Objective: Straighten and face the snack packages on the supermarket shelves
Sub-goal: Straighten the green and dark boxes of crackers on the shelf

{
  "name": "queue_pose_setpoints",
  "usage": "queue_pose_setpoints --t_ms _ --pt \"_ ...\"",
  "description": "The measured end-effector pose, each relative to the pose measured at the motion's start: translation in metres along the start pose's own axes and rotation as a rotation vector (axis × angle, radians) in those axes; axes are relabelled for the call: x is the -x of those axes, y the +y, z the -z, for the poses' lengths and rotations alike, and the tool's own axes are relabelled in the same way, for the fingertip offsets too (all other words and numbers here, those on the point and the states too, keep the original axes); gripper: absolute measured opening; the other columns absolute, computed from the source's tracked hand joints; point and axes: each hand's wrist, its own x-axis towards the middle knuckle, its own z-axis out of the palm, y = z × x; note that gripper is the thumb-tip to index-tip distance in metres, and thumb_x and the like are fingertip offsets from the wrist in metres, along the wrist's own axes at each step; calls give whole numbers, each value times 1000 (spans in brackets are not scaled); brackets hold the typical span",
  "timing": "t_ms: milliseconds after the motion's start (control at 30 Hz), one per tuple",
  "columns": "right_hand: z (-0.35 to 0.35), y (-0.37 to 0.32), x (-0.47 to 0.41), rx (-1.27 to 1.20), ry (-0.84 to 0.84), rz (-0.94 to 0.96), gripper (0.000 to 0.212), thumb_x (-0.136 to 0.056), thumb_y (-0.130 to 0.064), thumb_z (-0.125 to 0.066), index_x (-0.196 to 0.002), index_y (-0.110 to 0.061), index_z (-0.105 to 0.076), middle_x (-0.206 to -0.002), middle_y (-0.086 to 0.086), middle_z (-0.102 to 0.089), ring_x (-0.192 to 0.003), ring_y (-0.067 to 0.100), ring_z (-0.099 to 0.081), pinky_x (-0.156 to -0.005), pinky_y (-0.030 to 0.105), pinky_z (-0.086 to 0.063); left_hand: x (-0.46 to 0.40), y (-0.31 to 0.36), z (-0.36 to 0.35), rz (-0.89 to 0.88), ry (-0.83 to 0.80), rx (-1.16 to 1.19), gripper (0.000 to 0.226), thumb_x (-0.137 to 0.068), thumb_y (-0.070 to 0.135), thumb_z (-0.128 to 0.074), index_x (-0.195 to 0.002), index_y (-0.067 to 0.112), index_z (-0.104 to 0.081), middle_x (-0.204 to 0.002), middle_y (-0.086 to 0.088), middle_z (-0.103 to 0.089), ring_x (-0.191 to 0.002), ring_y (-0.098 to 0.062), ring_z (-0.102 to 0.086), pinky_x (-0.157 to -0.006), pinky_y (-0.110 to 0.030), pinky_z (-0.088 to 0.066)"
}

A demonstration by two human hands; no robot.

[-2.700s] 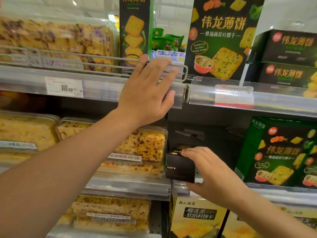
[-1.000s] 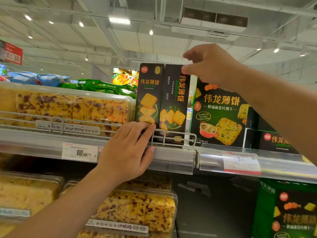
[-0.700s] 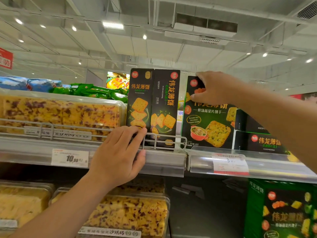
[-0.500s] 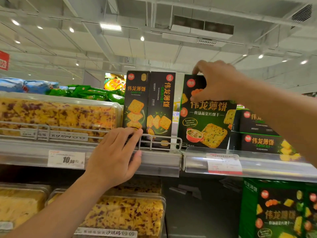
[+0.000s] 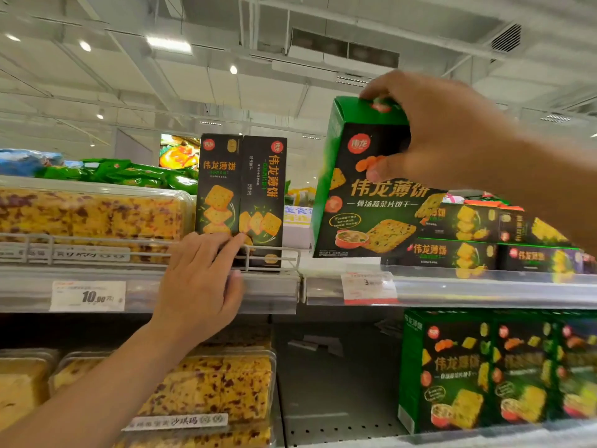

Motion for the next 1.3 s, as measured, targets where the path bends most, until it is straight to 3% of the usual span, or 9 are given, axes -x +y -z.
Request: queue_pose_setpoints --t_ms 167,300,400,500,700,967,1133,1300 --pt "22 -9 69 -16 91 8 89 -56 -52 -76 -135 -23 -46 -121 2 -60 -108 21 -48 -89 33 -30 -10 27 -8 -129 -30 48 44 -87 19 -51 -123 -5 -61 -115 -21 -60 -108 -40 -55 -94 -55 -45" --pt "12 -10 121 -127 5 -6 89 -58 -59 -79 -135 -31 -44 -112 -15 -53 -102 3 -46 -88 31 -35 -16 40 -19 -198 -51 23 44 -85 19 -52 -122 -4 -60 -116 -22 -59 -108 -43 -55 -95 -56 -42" --pt "-19 -13 153 -144 -41 33 86 -60 -54 -74 -135 -24 -46 -122 -5 -58 -113 15 -49 -92 32 -36 -23 50 -27 -293 -57 16 45 -85 18 -54 -123 -5 -60 -117 -23 -59 -108 -45 -55 -95 -54 -41" --pt "-60 -15 178 -147 -73 48 85 -63 -42 -84 -134 -14 -49 -127 3 -59 -118 18 -45 -99 32 -31 -29 57 -34 -377 -58 5 45 -88 17 -54 -126 -6 -59 -120 -25 -60 -109 -42 -53 -96 -52 -42" --pt "-124 -8 206 -150 -103 22 81 -61 -31 -88 -130 -10 -53 -130 6 -60 -121 20 -43 -105 29 -27 -24 59 -40 -313 -83 -39 54 -87 21 -52 -132 -7 -50 -127 -25 -57 -113 -42 -52 -102 -48 -38" --pt "-175 -10 201 -115 -253 108 75 -74 -34 -80 -136 -5 -50 -136 12 -56 -124 33 -52 -102 46 -42 -23 58 -43 -336 -61 -52 50 -90 21 -50 -132 -5 -50 -128 -24 -56 -118 -40 -51 -105 -48 -38" --pt "-188 -5 179 -67 -335 143 76 -77 -37 -77 -139 -5 -47 -134 11 -58 -117 34 -56 -98 45 -44 -21 60 -45 -319 -72 -113 52 -93 24 -46 -139 -1 -49 -142 -19 -51 -134 -36 -46 -111 -51 -35" --pt "-199 6 158 -46 -429 172 78 -80 -43 -72 -145 -15 -40 -140 6 -53 -129 33 -47 -106 43 -38 -20 59 -48 -321 -72 -159 51 -94 26 -43 -138 0 -51 -141 -18 -53 -134 -35 -47 -115 -47 -30"
